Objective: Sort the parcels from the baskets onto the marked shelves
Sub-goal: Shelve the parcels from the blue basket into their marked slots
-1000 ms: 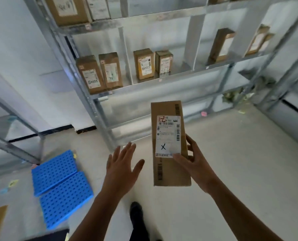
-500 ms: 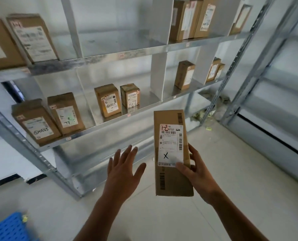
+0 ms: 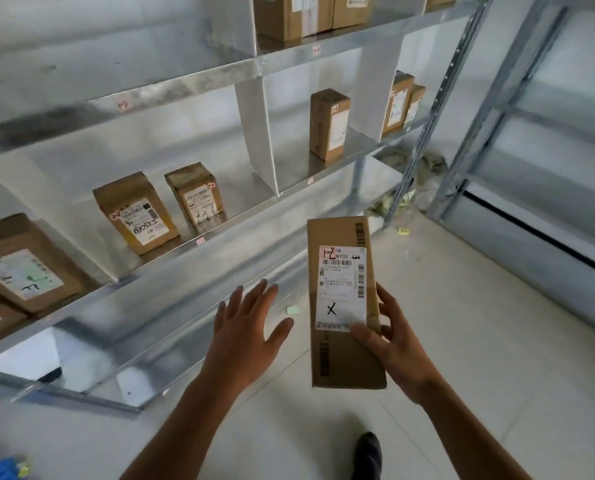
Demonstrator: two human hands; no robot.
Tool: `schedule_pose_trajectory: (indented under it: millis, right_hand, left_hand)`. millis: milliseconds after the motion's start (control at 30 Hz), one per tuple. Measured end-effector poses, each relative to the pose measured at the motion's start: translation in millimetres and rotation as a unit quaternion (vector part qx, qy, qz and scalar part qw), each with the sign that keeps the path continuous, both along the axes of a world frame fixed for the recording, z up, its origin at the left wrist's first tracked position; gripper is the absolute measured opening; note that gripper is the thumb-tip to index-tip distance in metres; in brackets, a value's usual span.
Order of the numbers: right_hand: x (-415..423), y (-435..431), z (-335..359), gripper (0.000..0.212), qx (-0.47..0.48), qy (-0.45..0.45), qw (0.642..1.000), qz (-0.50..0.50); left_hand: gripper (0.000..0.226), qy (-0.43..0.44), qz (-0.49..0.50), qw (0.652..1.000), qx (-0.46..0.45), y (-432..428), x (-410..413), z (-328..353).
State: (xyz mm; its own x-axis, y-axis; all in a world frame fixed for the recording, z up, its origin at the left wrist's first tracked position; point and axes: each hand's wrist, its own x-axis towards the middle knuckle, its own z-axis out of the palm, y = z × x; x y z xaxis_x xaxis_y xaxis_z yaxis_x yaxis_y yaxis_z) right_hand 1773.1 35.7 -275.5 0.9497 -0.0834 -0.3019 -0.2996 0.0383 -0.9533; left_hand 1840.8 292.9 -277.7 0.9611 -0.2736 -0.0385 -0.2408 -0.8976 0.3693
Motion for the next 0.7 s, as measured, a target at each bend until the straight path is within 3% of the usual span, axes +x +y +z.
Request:
schedule_pose_trajectory:
  millis: [167,333,500,700]
  right_hand:
    - [39,-57,2,0.105,0.002,-0.005,1.000,0.031]
    - [76,-107,-2,0.088,-0.006,-0.010,0.997,0.074]
    - [110,-124,-9,0.087,0.006,-0.001,0.997,0.083]
    - [154,-124,-24,0.075,0.004,0.014,0.996,0.093]
  left_hand:
    - [0.080,0.003,0.026,1.000,-0.007,-61,21,16]
    - [0.082,-0.008,0.060,0.998,0.017,-105,49,21]
    - [0.091,-0.009,0.093,0.996,0.012,-124,67,25]
    - [0.080,0.019,0.098,0.995,0.017,-128,102,8]
